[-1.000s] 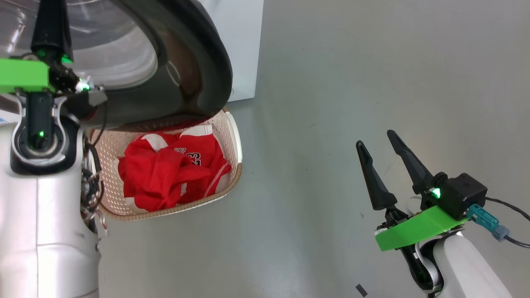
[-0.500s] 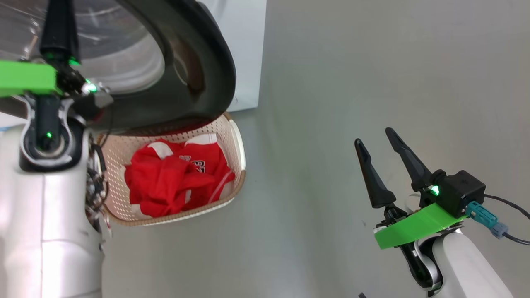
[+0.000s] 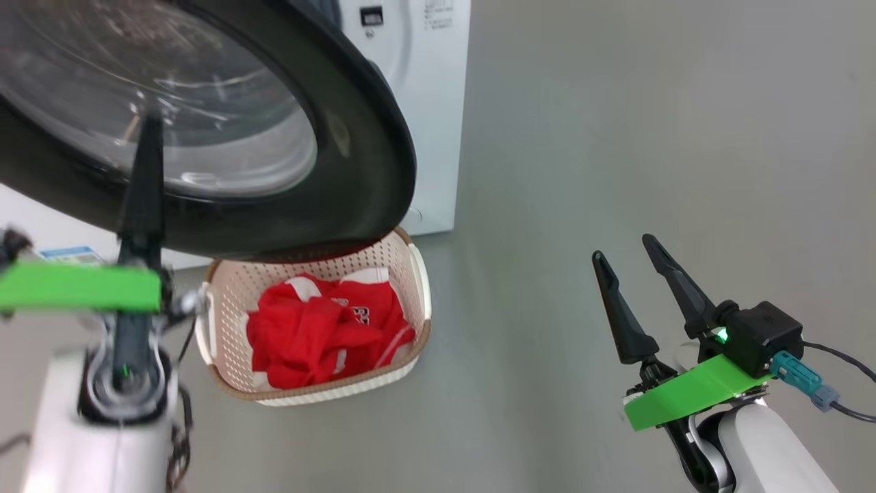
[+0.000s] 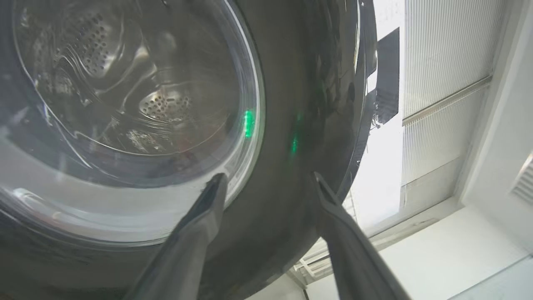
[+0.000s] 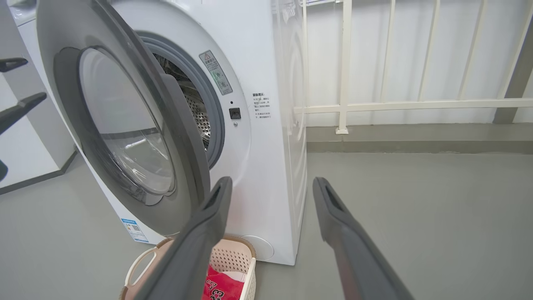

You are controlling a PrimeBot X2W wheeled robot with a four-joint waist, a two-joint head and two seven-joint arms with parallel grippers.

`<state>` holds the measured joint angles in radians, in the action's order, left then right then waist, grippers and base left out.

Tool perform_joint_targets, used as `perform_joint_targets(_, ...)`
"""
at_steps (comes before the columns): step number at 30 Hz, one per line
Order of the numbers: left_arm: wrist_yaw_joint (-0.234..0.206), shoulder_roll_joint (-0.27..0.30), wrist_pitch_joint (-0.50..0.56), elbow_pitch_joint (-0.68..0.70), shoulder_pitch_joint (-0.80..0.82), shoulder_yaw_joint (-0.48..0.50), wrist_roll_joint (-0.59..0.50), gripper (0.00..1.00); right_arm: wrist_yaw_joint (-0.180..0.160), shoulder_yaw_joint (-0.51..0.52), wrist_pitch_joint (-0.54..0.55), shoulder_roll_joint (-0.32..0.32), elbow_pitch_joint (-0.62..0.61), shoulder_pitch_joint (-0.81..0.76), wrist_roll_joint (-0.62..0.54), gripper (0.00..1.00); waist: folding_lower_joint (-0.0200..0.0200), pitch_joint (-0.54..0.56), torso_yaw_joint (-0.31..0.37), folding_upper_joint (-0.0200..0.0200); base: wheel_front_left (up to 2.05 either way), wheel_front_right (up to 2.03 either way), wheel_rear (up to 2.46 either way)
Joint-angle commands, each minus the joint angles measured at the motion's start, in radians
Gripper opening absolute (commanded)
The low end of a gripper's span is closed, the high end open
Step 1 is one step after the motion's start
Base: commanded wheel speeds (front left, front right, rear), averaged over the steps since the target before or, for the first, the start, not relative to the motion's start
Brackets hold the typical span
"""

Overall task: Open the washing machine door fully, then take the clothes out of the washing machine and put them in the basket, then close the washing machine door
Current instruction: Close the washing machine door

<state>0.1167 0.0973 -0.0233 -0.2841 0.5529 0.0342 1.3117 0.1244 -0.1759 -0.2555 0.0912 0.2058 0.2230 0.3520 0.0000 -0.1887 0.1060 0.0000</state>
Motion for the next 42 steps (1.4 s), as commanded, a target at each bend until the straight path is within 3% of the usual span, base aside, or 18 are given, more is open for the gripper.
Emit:
perform_joint_targets(1,0.012,0.037,-0.011,0.033,-0.016,0.019,-0.018,1.0,0.006,-0.019,-0.006,0.004,-0.024,-0.013,-0.008,1.0,0.0,0.024,-0.013,0.0,0.0,0.0,0.0)
perform_joint_targets(9,0.014,0.131,-0.18,0.134,-0.228,-0.088,-0.29,1.0,0.006,-0.009,-0.006,0.019,-0.023,-0.041,-0.007,1.0,0.0,0.094,-0.022,0.0,0.0,0.0,0.0)
perform_joint_targets(17,-0.014,0.181,-0.237,0.147,-0.376,-0.085,-0.594,1.0,0.006,0.008,-0.006,0.017,-0.027,-0.077,-0.011,1.0,0.0,0.157,-0.03,0.0,0.0,0.0,0.0)
perform_joint_targets(23,-0.048,0.173,-0.238,0.197,-0.439,-0.042,-0.86,1.0,0.006,0.012,-0.006,0.013,-0.035,-0.092,-0.015,1.0,0.0,0.179,-0.031,0.0,0.0,0.0,0.0)
perform_joint_targets(27,-0.06,0.138,-0.238,0.219,-0.488,-0.004,-0.964,1.0,0.006,0.017,-0.006,0.011,-0.046,-0.1,-0.021,1.0,0.0,0.187,-0.024,0.0,0.0,0.0,0.0)
perform_joint_targets(32,-0.071,0.103,-0.238,0.213,-0.542,0.035,-1.051,1.0,0.006,0.027,-0.006,0.008,-0.048,-0.114,-0.02,1.0,0.0,0.194,-0.017,0.0,0.0,0.0,0.0)
perform_joint_targets(42,-0.047,0.041,-0.238,0.19,-0.572,0.1,-1.104,1.0,0.006,0.038,-0.006,0.007,-0.049,-0.129,-0.018,1.0,0.0,0.205,-0.018,0.0,0.0,0.0,0.0)
